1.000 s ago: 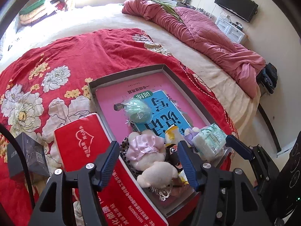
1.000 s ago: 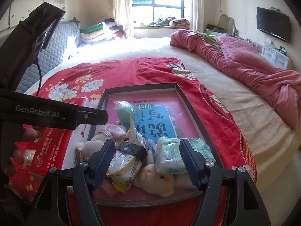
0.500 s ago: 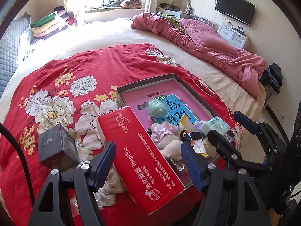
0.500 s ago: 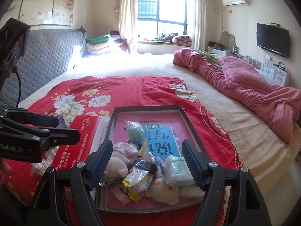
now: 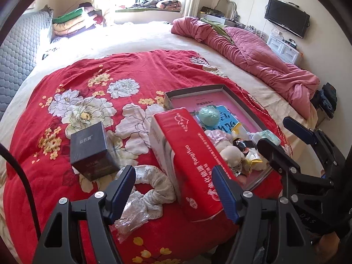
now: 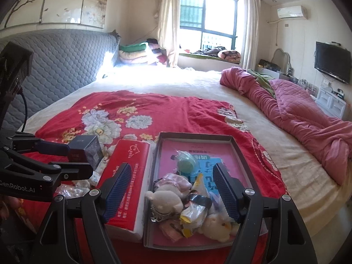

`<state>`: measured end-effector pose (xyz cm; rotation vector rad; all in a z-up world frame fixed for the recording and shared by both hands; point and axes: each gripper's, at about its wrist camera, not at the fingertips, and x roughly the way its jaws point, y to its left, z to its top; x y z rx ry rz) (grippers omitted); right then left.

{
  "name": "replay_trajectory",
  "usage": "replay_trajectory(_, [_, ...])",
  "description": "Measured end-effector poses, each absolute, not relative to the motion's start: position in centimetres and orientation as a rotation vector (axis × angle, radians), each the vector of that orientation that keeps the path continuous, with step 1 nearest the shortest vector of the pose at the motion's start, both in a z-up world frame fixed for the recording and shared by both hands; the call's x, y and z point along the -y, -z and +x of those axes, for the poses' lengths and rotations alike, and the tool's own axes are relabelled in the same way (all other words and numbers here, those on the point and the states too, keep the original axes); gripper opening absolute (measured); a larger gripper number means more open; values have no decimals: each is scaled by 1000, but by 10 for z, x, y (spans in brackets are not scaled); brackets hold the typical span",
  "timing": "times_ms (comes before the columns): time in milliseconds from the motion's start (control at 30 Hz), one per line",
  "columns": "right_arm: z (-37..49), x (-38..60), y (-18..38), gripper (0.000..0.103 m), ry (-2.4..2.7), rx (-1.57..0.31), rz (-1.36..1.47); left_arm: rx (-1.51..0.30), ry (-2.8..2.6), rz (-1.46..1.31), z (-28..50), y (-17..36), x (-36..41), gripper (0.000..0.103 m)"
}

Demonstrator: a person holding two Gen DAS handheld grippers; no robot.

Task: Organize soft objects
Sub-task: 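Withdraw both open tools from the tray back toward the item pile, then grasp the clear bag with the left tool while the right tool grasps the white floral cloth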

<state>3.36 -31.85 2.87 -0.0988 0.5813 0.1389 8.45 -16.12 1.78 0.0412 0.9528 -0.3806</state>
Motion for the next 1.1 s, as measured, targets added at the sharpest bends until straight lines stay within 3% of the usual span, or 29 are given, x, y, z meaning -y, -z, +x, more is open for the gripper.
replay_trajectory(400, [27, 268, -28, 78, -242, -595, -209, -1092, 308, 38, 73, 39, 103, 73])
replay_trajectory(933, [34, 209, -1, 78, -375, -675, -429, -1173, 321, -28, 98, 91, 90, 73])
replay_trajectory(1100, [43, 194, 11, 78, -417, -719, -497, -1179, 381, -99, 104, 95, 79, 65])
